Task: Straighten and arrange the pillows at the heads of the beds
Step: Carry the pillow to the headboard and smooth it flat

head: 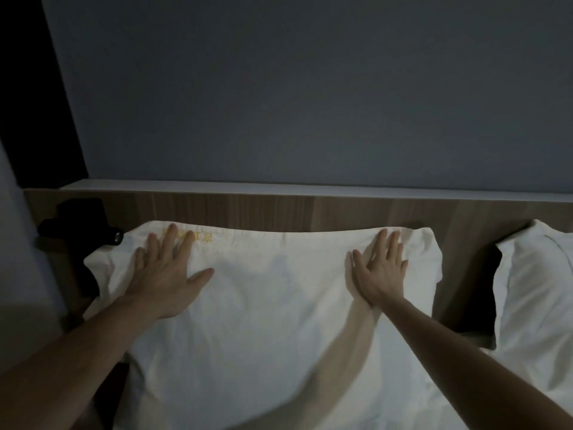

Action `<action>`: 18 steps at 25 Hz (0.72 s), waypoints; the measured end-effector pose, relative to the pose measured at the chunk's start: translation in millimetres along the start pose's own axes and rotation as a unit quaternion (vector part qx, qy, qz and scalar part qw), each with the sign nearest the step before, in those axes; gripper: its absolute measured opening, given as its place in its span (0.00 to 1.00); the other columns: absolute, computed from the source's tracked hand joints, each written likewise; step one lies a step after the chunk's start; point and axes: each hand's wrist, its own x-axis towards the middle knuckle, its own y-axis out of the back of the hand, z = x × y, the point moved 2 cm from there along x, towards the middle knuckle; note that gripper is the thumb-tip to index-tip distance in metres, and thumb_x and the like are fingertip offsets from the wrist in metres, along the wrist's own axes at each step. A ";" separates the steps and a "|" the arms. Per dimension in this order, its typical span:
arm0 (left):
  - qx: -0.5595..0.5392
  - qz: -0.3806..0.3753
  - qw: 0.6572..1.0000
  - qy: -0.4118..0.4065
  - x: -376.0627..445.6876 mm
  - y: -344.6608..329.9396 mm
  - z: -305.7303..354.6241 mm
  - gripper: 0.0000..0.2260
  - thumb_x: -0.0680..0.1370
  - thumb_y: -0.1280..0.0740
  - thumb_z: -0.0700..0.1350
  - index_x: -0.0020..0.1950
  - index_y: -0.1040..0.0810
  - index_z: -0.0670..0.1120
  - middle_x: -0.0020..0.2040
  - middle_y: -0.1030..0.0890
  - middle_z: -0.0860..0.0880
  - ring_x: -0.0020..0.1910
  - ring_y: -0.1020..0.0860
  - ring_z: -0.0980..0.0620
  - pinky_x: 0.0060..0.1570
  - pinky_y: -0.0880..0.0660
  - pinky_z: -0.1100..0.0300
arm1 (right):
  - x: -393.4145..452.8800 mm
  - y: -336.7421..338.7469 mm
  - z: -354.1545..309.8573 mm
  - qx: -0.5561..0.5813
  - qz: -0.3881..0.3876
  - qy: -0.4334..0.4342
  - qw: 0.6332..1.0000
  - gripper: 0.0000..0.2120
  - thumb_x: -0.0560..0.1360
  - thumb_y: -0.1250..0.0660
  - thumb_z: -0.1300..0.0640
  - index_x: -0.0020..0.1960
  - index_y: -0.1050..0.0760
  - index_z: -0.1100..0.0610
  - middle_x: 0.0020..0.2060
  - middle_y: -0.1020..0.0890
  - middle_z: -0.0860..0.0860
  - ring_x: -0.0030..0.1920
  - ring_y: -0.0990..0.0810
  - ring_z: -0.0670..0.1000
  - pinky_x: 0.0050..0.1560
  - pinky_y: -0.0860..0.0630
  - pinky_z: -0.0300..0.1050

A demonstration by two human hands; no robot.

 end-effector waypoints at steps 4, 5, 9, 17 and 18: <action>-0.002 0.069 0.992 -0.106 -54.8 -17.9 1.5 0.40 0.77 0.55 0.73 0.84 0.56 0.55 0.85 0.63 0.50 0.84 0.61 0.47 0.81 0.59 0.48 | -55.3 2.9 -11.5 0.019 -0.005 0.083 0.996 0.38 0.82 0.54 0.30 0.84 0.64 0.43 0.83 0.66 0.44 0.84 0.66 0.52 0.82 0.64 0.59; 0.013 0.067 0.989 -0.129 -68.0 -27.7 1.2 0.39 0.77 0.53 0.72 0.84 0.53 0.55 0.85 0.61 0.51 0.84 0.60 0.48 0.80 0.59 0.49 | -72.7 0.1 -14.3 0.021 -0.011 0.103 0.994 0.37 0.82 0.54 0.30 0.85 0.61 0.42 0.84 0.65 0.43 0.84 0.66 0.51 0.81 0.65 0.58; 0.077 0.055 0.982 -0.164 -92.6 -52.3 -5.3 0.38 0.77 0.46 0.69 0.84 0.43 0.52 0.85 0.52 0.49 0.84 0.49 0.46 0.78 0.55 0.47 | -123.7 -17.6 -18.9 -0.001 -0.052 0.114 0.992 0.34 0.83 0.54 0.32 0.85 0.55 0.42 0.85 0.60 0.43 0.84 0.65 0.50 0.83 0.63 0.61; 0.024 0.034 0.963 -0.267 -158.1 -66.7 4.3 0.32 0.70 0.36 0.62 0.71 0.23 0.49 0.79 0.32 0.46 0.78 0.33 0.42 0.73 0.40 0.47 | -240.1 -43.9 -5.0 0.086 -0.101 0.088 0.987 0.39 0.78 0.51 0.26 0.83 0.42 0.45 0.85 0.49 0.45 0.85 0.55 0.50 0.83 0.50 0.55; 0.022 0.008 0.957 -0.291 -172.3 -78.2 2.1 0.31 0.69 0.35 0.62 0.69 0.21 0.49 0.78 0.30 0.46 0.77 0.32 0.42 0.72 0.39 0.48 | -267.4 -49.7 0.7 0.103 -0.115 0.084 0.984 0.38 0.78 0.50 0.26 0.82 0.42 0.44 0.84 0.47 0.45 0.85 0.53 0.50 0.83 0.49 0.53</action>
